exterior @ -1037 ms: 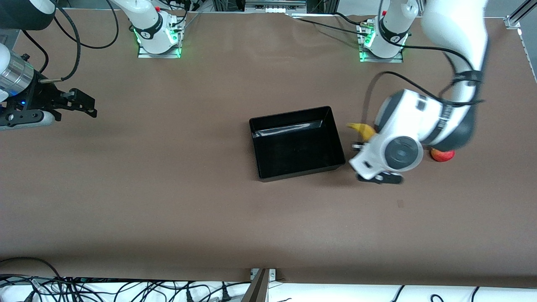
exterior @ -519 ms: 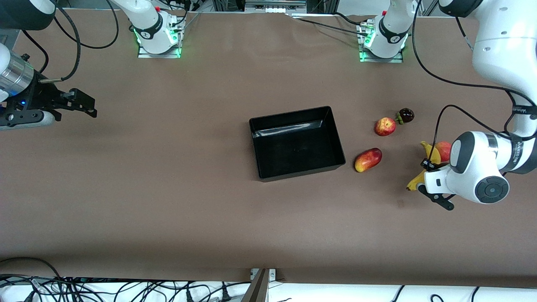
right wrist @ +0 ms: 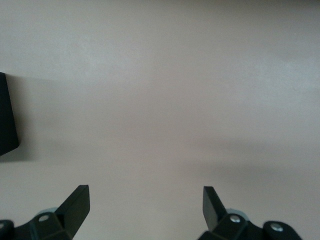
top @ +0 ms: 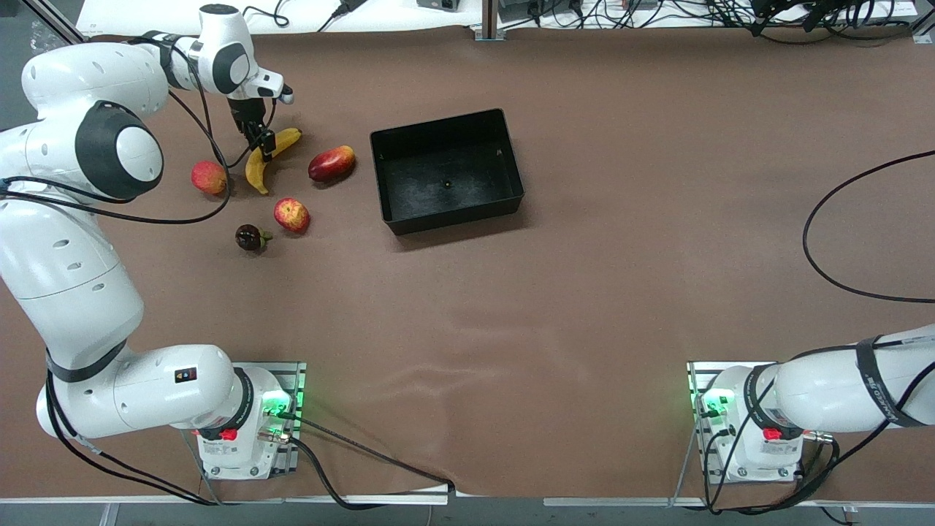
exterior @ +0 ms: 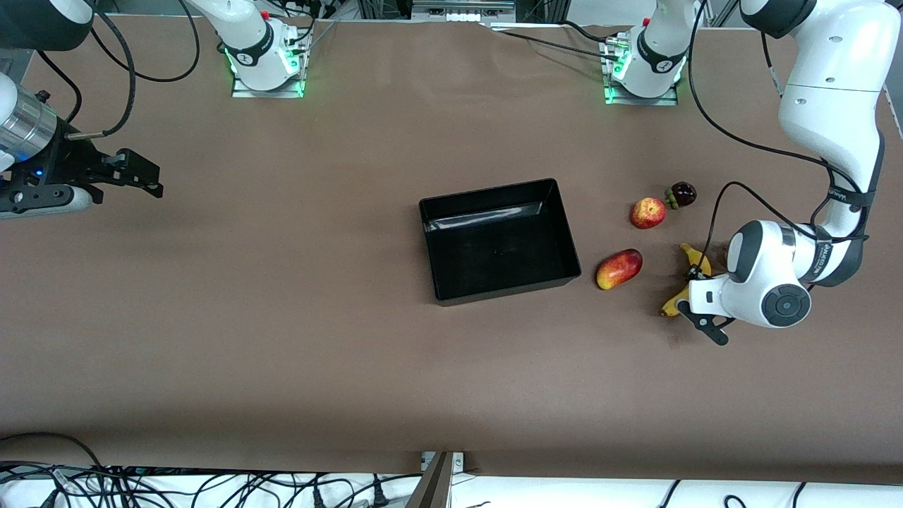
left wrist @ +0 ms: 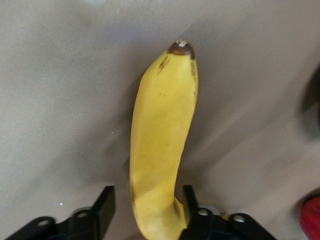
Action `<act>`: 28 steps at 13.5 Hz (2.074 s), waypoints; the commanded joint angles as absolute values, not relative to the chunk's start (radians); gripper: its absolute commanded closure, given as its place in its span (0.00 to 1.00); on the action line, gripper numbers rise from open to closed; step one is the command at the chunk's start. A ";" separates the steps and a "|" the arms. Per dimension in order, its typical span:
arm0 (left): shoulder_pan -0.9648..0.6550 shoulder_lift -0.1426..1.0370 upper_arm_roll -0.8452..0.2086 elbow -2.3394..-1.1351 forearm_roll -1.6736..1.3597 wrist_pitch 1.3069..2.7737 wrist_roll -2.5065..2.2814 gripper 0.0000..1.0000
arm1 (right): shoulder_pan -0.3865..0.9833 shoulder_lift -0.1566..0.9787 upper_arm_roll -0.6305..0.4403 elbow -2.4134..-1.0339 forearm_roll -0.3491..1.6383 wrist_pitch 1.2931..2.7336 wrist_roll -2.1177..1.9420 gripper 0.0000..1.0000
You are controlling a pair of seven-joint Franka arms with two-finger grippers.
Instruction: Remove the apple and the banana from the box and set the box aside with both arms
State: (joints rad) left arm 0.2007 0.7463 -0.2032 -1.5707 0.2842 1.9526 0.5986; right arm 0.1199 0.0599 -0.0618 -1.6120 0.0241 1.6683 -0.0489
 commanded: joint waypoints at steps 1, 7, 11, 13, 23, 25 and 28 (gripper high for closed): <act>0.207 0.634 -0.251 -1.566 0.279 1.832 0.592 0.00 | 0.118 0.063 -0.058 -1.598 0.011 1.654 -0.051 0.00; 0.192 0.505 -0.299 -1.216 0.198 1.357 0.373 0.00 | 0.118 0.063 -0.058 -1.598 0.011 1.654 -0.052 0.00; 0.189 0.395 -0.265 -1.170 0.183 1.290 0.173 0.00 | 0.118 0.063 -0.058 -1.600 0.011 1.652 -0.052 0.00; 0.134 0.239 -0.169 -1.338 0.120 1.412 -0.005 0.00 | 0.118 0.063 -0.058 -1.600 0.011 1.652 -0.052 0.00; 0.029 -0.009 -0.052 -1.698 -0.005 1.695 -0.040 0.00 | 0.118 0.063 -0.058 -1.600 0.011 1.646 -0.051 0.00; 0.031 -0.009 -0.052 -1.698 -0.005 1.692 -0.041 0.00 | 0.118 0.063 -0.058 -1.600 0.011 1.646 -0.051 0.00; 0.031 -0.008 -0.052 -1.697 -0.005 1.692 -0.041 0.00 | 0.118 0.063 -0.058 -1.600 0.011 1.646 -0.051 0.00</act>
State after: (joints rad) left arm 0.0347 -0.0207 -0.0556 -1.7226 0.0084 1.6924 -0.0324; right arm 0.1199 0.0603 -0.0618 -1.6122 0.0241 1.6619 -0.0489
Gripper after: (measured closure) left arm 0.000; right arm 0.000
